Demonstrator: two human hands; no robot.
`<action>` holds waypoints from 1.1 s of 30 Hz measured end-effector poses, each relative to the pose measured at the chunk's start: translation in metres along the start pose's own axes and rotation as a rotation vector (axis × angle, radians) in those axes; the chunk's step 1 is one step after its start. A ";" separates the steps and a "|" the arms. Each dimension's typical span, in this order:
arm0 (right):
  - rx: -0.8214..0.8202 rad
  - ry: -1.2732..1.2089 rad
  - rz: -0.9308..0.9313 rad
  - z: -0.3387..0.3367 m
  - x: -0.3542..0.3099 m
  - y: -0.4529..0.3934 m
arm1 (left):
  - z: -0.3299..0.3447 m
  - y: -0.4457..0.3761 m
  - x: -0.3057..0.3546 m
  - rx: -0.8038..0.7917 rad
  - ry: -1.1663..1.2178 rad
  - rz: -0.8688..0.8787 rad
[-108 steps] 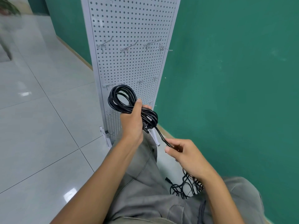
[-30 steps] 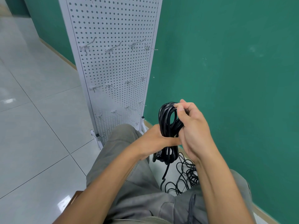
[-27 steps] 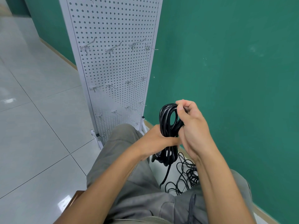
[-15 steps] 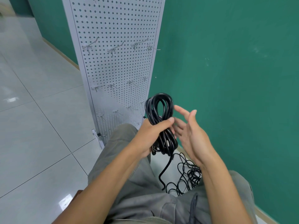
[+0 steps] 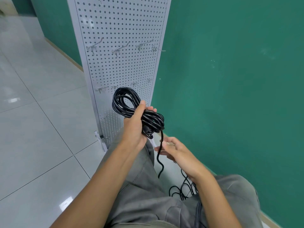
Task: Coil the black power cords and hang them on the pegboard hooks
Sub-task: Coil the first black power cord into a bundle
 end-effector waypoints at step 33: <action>0.491 -0.060 -0.375 -0.052 -0.048 0.024 | 0.023 0.030 -0.032 -0.404 -0.471 -0.189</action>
Point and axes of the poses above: each hand's wrist, its own y-axis away from the middle knuckle, its own z-axis out of the palm, x = y × z, the point moved 3 cm from there along -y, towards the middle knuckle, and after that the axes turned 1 degree about -y, right-handed, at the moved point
